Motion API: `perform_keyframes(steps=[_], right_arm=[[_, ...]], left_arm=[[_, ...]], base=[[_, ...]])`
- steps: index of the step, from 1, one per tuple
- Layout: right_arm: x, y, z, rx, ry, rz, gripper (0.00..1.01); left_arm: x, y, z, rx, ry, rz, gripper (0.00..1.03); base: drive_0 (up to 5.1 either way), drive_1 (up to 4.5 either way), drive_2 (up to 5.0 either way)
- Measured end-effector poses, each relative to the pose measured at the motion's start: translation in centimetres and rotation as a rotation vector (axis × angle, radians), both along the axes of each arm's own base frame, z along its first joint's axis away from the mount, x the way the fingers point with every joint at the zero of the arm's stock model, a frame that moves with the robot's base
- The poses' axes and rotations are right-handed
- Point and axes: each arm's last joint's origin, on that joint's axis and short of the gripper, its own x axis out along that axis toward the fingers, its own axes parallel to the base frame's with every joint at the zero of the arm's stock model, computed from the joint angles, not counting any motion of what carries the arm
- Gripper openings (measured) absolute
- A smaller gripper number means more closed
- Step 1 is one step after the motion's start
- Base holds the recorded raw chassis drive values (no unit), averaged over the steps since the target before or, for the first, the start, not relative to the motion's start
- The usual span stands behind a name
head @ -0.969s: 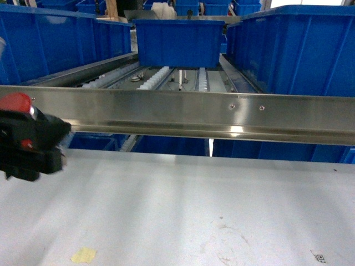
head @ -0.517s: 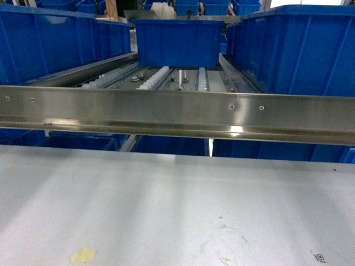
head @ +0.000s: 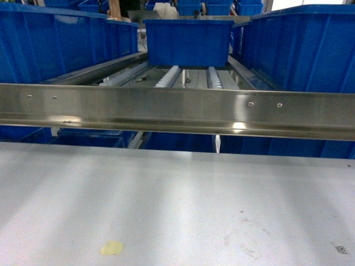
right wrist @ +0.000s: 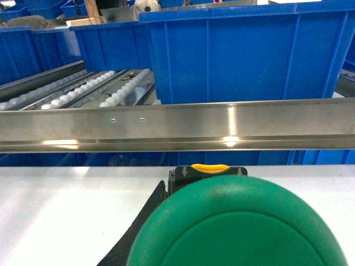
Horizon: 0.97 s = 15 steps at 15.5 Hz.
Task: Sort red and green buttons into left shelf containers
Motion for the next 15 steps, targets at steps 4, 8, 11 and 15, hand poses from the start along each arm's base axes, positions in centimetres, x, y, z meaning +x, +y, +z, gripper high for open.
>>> perform_keyframes(steps=[4, 8, 11, 15], right_arm=[[0.0, 0.0, -0.01, 0.0, 0.001, 0.0, 0.27], [0.0, 0.0, -0.01, 0.0, 0.001, 0.0, 0.27], [0.0, 0.01, -0.01, 0.0, 0.001, 0.001, 0.27], [0.0, 0.0, 0.01, 0.0, -0.001, 0.0, 0.27]], left_arm=[[0.0, 0.0, 0.0, 0.0, 0.0, 0.0, 0.25], [0.0, 0.0, 0.0, 0.0, 0.0, 0.0, 0.25], [0.0, 0.0, 0.0, 0.0, 0.0, 0.0, 0.25], [0.0, 0.0, 0.0, 0.0, 0.0, 0.002, 0.25]], base=[[-4.4, 0.51, 4.2], [-4.5, 0.45, 4.1], [-4.5, 0.41, 4.1], [-4.5, 0.41, 4.1]])
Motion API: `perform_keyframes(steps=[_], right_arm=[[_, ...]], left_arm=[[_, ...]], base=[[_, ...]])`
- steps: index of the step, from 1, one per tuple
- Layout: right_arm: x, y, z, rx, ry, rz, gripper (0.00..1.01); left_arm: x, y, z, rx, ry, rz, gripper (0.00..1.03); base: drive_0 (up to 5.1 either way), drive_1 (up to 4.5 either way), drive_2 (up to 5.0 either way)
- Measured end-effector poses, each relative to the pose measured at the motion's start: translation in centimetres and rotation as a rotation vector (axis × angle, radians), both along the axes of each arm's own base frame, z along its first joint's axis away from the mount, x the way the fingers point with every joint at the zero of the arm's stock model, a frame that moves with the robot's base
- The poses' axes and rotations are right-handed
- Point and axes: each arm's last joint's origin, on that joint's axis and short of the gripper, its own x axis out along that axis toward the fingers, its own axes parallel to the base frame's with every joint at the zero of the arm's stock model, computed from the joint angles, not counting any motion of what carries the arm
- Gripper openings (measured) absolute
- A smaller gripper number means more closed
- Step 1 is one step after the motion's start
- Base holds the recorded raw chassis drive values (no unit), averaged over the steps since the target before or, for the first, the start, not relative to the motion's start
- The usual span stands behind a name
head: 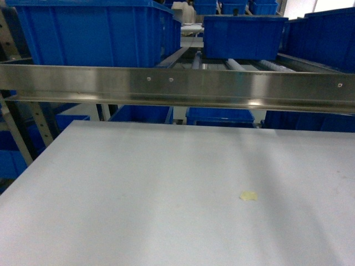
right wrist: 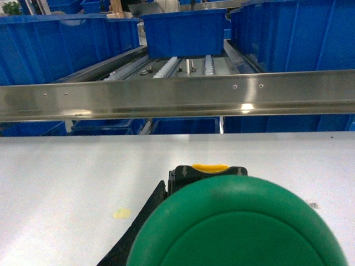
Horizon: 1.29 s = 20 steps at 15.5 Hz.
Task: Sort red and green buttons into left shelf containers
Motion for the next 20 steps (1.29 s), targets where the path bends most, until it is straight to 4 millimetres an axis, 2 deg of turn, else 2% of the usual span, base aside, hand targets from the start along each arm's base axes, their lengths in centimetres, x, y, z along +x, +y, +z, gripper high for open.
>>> perform_keyframes(steps=[11, 20], right_arm=[[0.0, 0.01, -0.03, 0.0, 0.003, 0.001, 0.27], [0.0, 0.0, -0.05, 0.0, 0.004, 0.001, 0.27]], left_arm=[[0.0, 0.04, -0.01, 0.0, 0.002, 0.003, 0.25], [-0.02, 0.02, 0.02, 0.0, -0.001, 0.001, 0.25]], base=[[-4.5, 0.47, 4.1], [-4.5, 3.96, 1.0]])
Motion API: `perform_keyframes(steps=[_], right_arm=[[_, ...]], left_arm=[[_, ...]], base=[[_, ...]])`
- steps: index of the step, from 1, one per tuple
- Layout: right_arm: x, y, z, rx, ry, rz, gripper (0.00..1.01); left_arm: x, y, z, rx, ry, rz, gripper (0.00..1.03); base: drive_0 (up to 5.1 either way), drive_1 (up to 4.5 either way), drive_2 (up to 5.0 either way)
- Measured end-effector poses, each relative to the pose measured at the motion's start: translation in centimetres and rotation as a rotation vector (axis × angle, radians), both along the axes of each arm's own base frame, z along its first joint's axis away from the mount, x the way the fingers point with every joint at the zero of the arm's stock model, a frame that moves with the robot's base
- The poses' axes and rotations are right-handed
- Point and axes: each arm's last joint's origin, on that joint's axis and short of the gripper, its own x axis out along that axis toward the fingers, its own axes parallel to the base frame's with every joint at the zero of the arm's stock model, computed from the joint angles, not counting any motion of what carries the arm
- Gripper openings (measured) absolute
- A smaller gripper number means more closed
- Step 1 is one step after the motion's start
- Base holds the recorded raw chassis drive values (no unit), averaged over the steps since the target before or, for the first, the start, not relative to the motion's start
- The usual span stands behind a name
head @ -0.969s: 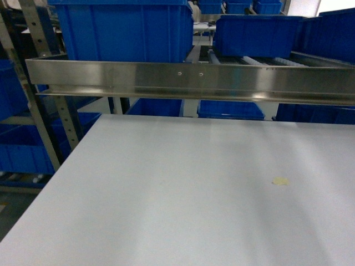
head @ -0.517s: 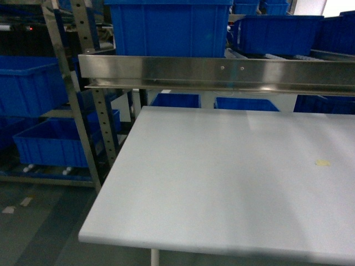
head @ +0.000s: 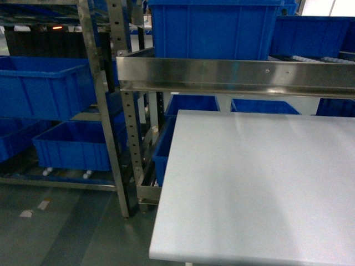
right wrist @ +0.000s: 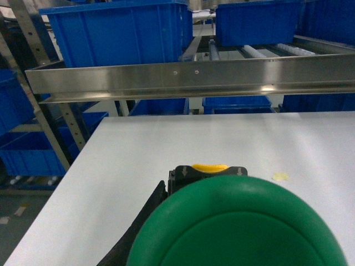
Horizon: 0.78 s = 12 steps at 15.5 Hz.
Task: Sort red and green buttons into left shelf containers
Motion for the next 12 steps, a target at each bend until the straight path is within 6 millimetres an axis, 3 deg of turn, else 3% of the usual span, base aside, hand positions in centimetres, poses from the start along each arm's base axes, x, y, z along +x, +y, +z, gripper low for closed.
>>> perform_keyframes(steps=[12], right_arm=[[0.01, 0.0, 0.01, 0.0, -0.001, 0.0, 0.27]], left_arm=[[0.01, -0.01, -0.01, 0.0, 0.0, 0.0, 0.25]], base=[[-4.6, 3.98, 0.5]])
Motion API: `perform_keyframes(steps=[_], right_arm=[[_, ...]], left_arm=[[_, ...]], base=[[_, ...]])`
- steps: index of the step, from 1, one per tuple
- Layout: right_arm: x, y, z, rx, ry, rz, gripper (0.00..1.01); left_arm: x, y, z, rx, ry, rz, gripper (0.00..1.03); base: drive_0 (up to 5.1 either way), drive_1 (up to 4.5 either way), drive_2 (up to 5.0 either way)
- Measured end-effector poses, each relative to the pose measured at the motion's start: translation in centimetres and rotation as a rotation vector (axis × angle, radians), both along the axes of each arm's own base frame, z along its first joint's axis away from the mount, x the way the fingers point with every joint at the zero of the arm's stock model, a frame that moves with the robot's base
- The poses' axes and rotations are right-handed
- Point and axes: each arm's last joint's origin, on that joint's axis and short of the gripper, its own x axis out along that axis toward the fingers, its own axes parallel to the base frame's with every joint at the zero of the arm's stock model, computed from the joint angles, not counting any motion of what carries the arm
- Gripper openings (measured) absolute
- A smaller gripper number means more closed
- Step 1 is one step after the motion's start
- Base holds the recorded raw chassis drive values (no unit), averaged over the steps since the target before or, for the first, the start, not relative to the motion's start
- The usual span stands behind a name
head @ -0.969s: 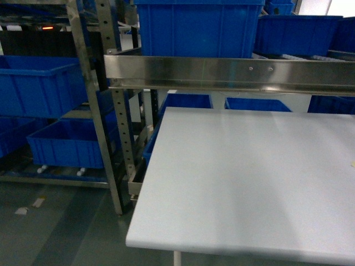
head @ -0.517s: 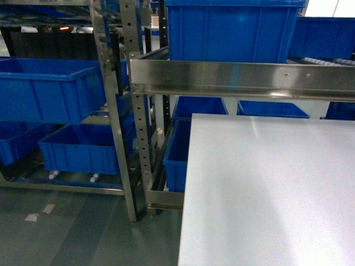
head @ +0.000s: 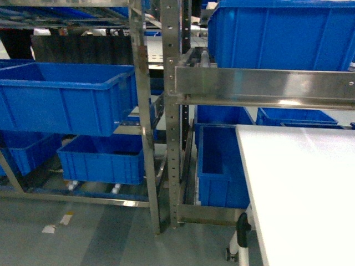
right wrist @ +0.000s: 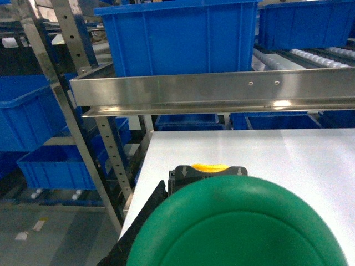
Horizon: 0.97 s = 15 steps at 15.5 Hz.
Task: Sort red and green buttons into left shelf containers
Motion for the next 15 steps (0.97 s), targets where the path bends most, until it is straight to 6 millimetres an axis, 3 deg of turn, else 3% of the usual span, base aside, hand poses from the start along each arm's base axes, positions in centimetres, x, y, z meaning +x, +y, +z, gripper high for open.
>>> perform_keyframes(steps=[15], right_arm=[[-0.01, 0.0, 0.0, 0.0, 0.0, 0.0, 0.27]], left_arm=[[0.0, 0.0, 0.01, 0.0, 0.0, 0.0, 0.25]], base=[[-4.7, 3.83, 0.7]])
